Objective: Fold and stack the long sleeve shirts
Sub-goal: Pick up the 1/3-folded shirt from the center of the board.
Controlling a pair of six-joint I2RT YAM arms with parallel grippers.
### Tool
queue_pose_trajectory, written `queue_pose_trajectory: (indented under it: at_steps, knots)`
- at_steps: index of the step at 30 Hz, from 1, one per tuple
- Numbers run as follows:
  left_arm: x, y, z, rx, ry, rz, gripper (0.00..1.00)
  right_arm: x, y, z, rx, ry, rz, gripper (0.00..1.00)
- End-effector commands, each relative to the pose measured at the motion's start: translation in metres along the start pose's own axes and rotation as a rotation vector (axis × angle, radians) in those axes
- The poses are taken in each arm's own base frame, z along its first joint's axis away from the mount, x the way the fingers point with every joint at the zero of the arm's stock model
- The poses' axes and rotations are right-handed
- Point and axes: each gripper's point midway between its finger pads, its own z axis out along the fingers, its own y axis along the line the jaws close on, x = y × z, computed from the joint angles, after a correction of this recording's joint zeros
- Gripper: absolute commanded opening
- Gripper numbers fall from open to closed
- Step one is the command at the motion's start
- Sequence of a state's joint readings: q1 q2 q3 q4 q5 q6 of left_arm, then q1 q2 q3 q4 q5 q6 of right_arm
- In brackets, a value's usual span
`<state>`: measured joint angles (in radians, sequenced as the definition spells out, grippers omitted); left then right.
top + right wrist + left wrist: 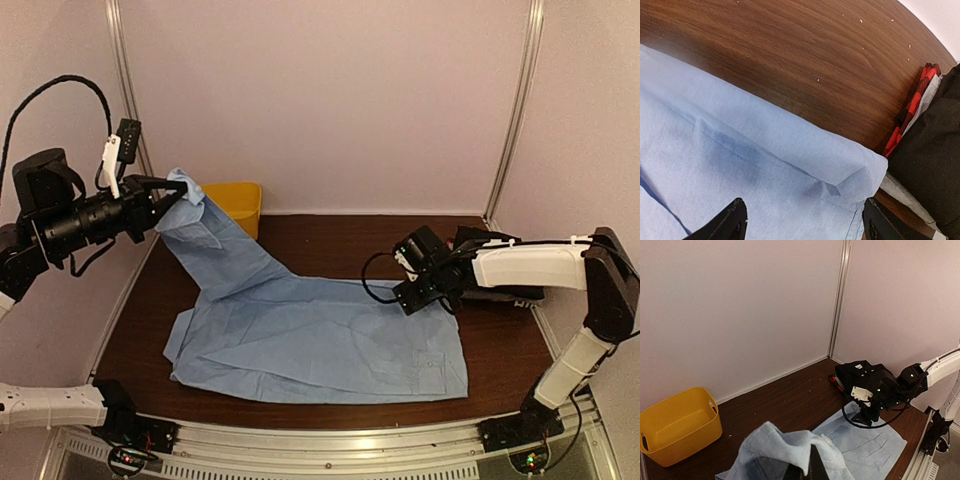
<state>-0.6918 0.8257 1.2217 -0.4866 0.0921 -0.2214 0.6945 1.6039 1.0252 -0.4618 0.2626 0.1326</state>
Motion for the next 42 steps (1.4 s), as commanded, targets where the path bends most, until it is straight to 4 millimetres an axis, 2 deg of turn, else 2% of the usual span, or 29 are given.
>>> queue_pose_trajectory:
  at_steps: [1,13,22,28,33,42]
  knots:
    - [-0.017,-0.005,-0.004,0.019,-0.046,0.016,0.00,-0.014,-0.004,0.000,0.107,-0.015,-0.075,0.81]
    - [-0.016,-0.002,-0.006,0.005,-0.044,0.019,0.00,-0.022,-0.017,0.021,0.339,0.060,-0.185,0.77]
    - [-0.012,0.000,-0.004,-0.005,-0.035,0.022,0.00,-0.022,-0.025,0.030,0.429,0.099,-0.226,0.67]
    - [-0.012,0.001,-0.006,-0.011,-0.037,0.021,0.00,-0.021,-0.025,0.037,0.456,0.120,-0.252,0.49]
    - [-0.013,0.002,-0.006,-0.022,-0.037,0.024,0.00,-0.018,-0.025,0.039,0.461,0.133,-0.259,0.28]
    - [-0.013,0.006,-0.008,-0.046,-0.034,0.033,0.00,-0.016,-0.035,0.026,0.491,0.136,-0.252,0.04]
